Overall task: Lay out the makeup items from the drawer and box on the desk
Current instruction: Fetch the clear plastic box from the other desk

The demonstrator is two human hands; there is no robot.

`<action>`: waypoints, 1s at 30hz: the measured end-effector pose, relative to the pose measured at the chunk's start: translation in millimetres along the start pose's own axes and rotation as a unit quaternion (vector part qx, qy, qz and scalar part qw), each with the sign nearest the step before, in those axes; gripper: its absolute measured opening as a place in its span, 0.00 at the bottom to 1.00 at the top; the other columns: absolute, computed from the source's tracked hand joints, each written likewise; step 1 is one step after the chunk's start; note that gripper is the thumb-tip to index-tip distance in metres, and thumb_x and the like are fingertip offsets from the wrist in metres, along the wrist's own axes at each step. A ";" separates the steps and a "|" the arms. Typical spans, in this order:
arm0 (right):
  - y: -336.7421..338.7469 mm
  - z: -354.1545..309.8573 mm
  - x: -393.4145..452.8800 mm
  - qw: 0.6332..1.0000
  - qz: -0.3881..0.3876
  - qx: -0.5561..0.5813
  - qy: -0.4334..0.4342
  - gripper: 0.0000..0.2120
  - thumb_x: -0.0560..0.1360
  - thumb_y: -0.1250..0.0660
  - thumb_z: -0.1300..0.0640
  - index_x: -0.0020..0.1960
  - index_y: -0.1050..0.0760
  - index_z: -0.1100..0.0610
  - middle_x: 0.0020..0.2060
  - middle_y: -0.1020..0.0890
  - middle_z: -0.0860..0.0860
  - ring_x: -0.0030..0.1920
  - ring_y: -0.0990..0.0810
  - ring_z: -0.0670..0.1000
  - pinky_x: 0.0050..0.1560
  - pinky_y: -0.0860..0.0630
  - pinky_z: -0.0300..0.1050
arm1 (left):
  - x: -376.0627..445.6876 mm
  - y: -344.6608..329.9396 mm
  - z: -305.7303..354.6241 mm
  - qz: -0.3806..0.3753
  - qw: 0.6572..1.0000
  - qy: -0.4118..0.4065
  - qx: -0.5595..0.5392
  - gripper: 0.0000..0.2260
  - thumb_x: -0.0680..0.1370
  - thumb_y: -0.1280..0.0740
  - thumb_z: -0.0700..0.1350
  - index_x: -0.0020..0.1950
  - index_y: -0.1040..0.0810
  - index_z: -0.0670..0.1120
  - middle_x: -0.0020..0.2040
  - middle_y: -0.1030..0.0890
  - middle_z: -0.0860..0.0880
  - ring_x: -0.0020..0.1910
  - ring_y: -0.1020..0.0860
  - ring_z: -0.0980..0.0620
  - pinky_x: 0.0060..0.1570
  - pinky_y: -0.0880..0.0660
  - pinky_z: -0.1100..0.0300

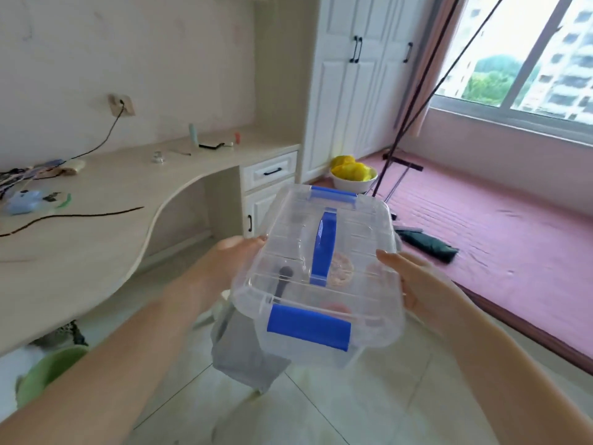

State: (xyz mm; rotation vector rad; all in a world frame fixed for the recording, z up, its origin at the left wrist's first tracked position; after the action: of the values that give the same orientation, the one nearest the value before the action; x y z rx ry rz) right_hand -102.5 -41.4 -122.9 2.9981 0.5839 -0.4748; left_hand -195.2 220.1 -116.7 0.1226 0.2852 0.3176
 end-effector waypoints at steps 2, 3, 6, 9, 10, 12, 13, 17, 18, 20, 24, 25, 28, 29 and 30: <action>44.2 3.7 -3.0 1.000 0.010 0.007 0.003 0.17 0.74 0.33 0.53 0.58 0.25 0.63 0.44 0.16 0.55 0.39 0.18 0.51 0.35 0.20 0.44 | 7.6 -43.6 8.5 -0.010 1.000 -0.006 -0.008 0.17 0.73 0.32 0.57 0.50 0.19 0.45 0.46 0.15 0.42 0.44 0.17 0.46 0.51 0.22 0.51; 66.2 4.1 -5.1 1.000 0.017 0.009 0.001 0.16 0.74 0.33 0.53 0.58 0.25 0.62 0.43 0.16 0.53 0.37 0.18 0.49 0.31 0.21 0.41 | 12.9 -65.3 10.9 -0.015 1.000 -0.007 -0.004 0.21 0.69 0.31 0.60 0.52 0.19 0.45 0.50 0.16 0.39 0.49 0.18 0.42 0.57 0.24 0.47; 140.6 3.5 -4.2 0.999 0.045 0.001 0.002 0.16 0.74 0.33 0.53 0.56 0.24 0.62 0.41 0.16 0.52 0.37 0.18 0.49 0.32 0.20 0.40 | 40.3 -135.0 10.9 -0.030 1.000 0.003 0.005 0.32 0.60 0.30 0.69 0.54 0.20 0.48 0.54 0.18 0.39 0.55 0.20 0.38 0.62 0.28 0.39; 204.9 3.9 1.6 0.999 0.049 -0.002 -0.002 0.10 0.74 0.33 0.53 0.51 0.23 0.58 0.37 0.15 0.49 0.35 0.17 0.46 0.31 0.21 0.40 | 48.3 -202.3 19.6 -0.048 0.998 0.020 0.025 0.23 0.70 0.34 0.65 0.54 0.22 0.49 0.52 0.18 0.46 0.51 0.20 0.45 0.55 0.24 0.50; 227.6 3.7 4.6 0.999 0.053 -0.002 -0.002 0.08 0.75 0.33 0.53 0.50 0.23 0.58 0.35 0.15 0.48 0.34 0.17 0.46 0.32 0.20 0.41 | 55.5 -226.9 21.2 -0.057 0.998 0.022 0.020 0.19 0.74 0.36 0.62 0.53 0.22 0.49 0.51 0.18 0.46 0.50 0.21 0.47 0.53 0.25 0.53; 255.3 4.3 10.0 0.998 0.063 -0.007 -0.002 0.09 0.74 0.33 0.54 0.51 0.23 0.58 0.37 0.15 0.49 0.36 0.17 0.47 0.41 0.19 0.46 | 62.6 -256.7 24.4 -0.064 0.997 0.032 0.013 0.15 0.76 0.37 0.59 0.51 0.22 0.50 0.51 0.18 0.45 0.49 0.20 0.47 0.50 0.25 0.54; 275.8 7.0 15.1 0.998 0.069 -0.003 -0.006 0.11 0.74 0.33 0.54 0.53 0.23 0.59 0.40 0.15 0.51 0.39 0.17 0.49 0.46 0.20 0.49 | 69.4 -278.6 26.9 -0.069 0.997 0.036 0.006 0.14 0.76 0.37 0.59 0.49 0.22 0.49 0.51 0.18 0.45 0.48 0.20 0.46 0.49 0.25 0.54; 322.5 17.5 37.9 0.996 0.080 0.017 -0.029 0.17 0.74 0.34 0.54 0.58 0.25 0.64 0.52 0.17 0.61 0.49 0.19 0.58 0.59 0.25 0.60 | 95.3 -334.6 30.6 -0.106 0.989 0.060 -0.079 0.14 0.78 0.38 0.54 0.51 0.22 0.45 0.42 0.18 0.46 0.38 0.19 0.50 0.39 0.23 0.59; 332.1 20.1 45.8 0.996 0.082 0.022 -0.033 0.17 0.74 0.34 0.54 0.59 0.26 0.64 0.53 0.18 0.61 0.50 0.19 0.59 0.60 0.26 0.61 | 105.1 -343.8 30.8 -0.104 0.990 0.060 -0.078 0.14 0.78 0.37 0.54 0.51 0.22 0.44 0.42 0.18 0.46 0.38 0.19 0.51 0.39 0.24 0.60; 354.8 22.5 67.4 0.995 0.088 0.035 -0.038 0.20 0.74 0.33 0.54 0.60 0.27 0.65 0.54 0.19 0.62 0.51 0.20 0.60 0.60 0.25 0.61 | 128.6 -362.5 33.6 -0.094 0.991 0.062 -0.074 0.14 0.76 0.35 0.54 0.51 0.23 0.43 0.46 0.20 0.43 0.42 0.22 0.48 0.44 0.26 0.58; 395.2 18.9 125.6 0.994 0.093 0.045 -0.043 0.22 0.72 0.31 0.53 0.60 0.28 0.65 0.54 0.19 0.63 0.49 0.20 0.60 0.55 0.23 0.57 | 188.7 -398.1 40.4 -0.093 0.990 0.071 -0.084 0.20 0.72 0.30 0.56 0.55 0.22 0.42 0.54 0.19 0.40 0.52 0.21 0.43 0.56 0.26 0.49; 405.0 17.7 140.3 0.993 0.098 0.042 -0.043 0.21 0.73 0.32 0.54 0.60 0.28 0.65 0.53 0.19 0.63 0.49 0.20 0.60 0.55 0.23 0.58 | 203.4 -406.5 40.9 -0.097 0.989 0.073 -0.083 0.21 0.71 0.30 0.57 0.55 0.21 0.42 0.52 0.19 0.41 0.51 0.20 0.43 0.55 0.25 0.49; 433.8 7.7 194.3 0.994 0.096 0.032 -0.037 0.18 0.74 0.33 0.55 0.60 0.27 0.63 0.52 0.18 0.61 0.50 0.19 0.60 0.55 0.22 0.58 | 256.5 -434.0 46.5 -0.107 0.983 0.085 -0.126 0.13 0.76 0.32 0.49 0.53 0.21 0.41 0.46 0.17 0.42 0.42 0.17 0.49 0.45 0.21 0.57; 442.4 0.7 214.2 0.995 0.092 0.028 -0.037 0.18 0.74 0.32 0.55 0.60 0.27 0.63 0.53 0.18 0.61 0.51 0.18 0.60 0.54 0.22 0.57 | 276.8 -441.3 50.5 -0.105 0.982 0.091 -0.127 0.12 0.76 0.33 0.48 0.53 0.21 0.41 0.48 0.17 0.39 0.43 0.17 0.48 0.45 0.20 0.57; 449.4 -7.6 233.0 0.995 0.089 0.028 -0.033 0.17 0.74 0.32 0.55 0.59 0.27 0.62 0.53 0.18 0.60 0.50 0.18 0.59 0.52 0.21 0.55 | 296.2 -448.2 55.8 -0.109 0.981 0.095 -0.128 0.15 0.75 0.32 0.49 0.56 0.22 0.39 0.52 0.18 0.37 0.47 0.17 0.46 0.50 0.21 0.54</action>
State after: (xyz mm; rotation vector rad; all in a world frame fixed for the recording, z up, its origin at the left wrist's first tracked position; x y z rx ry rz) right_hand 273.1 -373.9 -191.3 3.0357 0.3008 -0.5834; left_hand 220.9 -110.6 -212.7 -0.1934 0.4395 0.1466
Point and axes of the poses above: each hand's wrist, its own x-axis towards the middle knuckle, its own y-axis out of the back of the hand, z = x × y, the point moved 9 cm from there along x, towards the middle knuckle
